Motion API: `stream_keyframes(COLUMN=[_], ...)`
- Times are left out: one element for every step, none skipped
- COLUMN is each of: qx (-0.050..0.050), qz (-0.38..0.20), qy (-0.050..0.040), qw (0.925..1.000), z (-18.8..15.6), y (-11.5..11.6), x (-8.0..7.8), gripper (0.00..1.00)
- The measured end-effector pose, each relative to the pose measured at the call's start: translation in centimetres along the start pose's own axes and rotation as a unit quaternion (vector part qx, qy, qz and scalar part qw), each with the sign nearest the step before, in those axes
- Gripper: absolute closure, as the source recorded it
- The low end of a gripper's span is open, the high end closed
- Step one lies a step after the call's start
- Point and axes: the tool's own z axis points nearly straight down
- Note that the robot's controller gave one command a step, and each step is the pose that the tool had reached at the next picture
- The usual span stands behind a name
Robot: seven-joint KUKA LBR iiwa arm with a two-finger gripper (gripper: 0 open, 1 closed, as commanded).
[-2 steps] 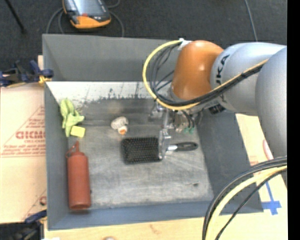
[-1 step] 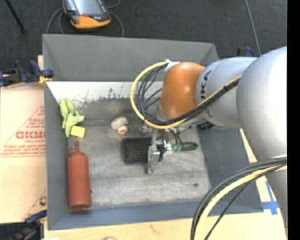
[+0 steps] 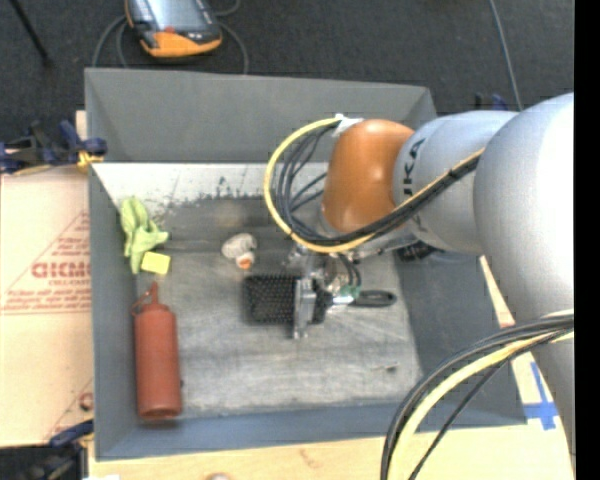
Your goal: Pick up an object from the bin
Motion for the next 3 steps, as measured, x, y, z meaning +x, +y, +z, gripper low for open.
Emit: stream_keyframes(qx=[0.0,0.0,0.002], qz=[0.006,0.008,0.007], qy=[0.0002,0.0023,0.0059], qw=[1.0,1.0,1.0], z=[0.0,-0.3,-1.8], y=[0.0,0.0,-0.1], x=[0.0,0.0,0.2], gripper=[1.0,1.0,1.0])
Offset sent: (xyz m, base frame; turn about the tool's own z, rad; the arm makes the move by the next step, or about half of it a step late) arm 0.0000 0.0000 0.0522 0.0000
